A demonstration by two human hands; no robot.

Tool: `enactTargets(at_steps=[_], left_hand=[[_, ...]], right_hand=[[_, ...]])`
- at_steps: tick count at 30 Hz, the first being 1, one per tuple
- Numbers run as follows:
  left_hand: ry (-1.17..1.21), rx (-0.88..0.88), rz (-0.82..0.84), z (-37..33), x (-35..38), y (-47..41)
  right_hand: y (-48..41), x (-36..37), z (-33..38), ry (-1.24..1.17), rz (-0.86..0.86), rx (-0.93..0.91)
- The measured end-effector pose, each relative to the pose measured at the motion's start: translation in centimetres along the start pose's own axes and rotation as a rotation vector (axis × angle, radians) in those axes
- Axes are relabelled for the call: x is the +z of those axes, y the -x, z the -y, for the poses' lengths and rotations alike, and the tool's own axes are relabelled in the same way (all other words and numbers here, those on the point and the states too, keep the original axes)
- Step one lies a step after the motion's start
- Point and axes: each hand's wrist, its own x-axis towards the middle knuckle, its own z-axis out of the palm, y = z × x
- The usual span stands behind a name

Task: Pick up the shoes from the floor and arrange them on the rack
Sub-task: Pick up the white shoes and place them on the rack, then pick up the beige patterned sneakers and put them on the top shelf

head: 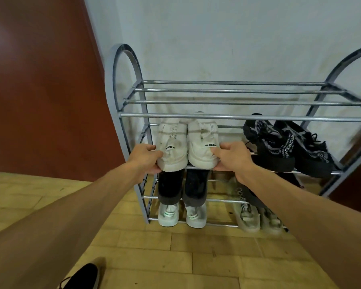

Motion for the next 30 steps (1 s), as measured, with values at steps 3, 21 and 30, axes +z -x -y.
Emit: enactTargets(at_steps=[3,21,30], left_hand=[[0.087,-0.016,0.019,0.2,-0.6,0.6],[0.289,0.031,-0.137,6.8,-15.7,13.3],[-0.19,-0.432,-0.109,28.8,-21.6,17.3]], right_hand=[[1.1,-0.1,0.4,0.174,0.038,-0.037],[16.5,11.3,1.9,0.93,0.376,-0.386],[23.8,22.5,-7.8,1.094,0.802,-0.302]])
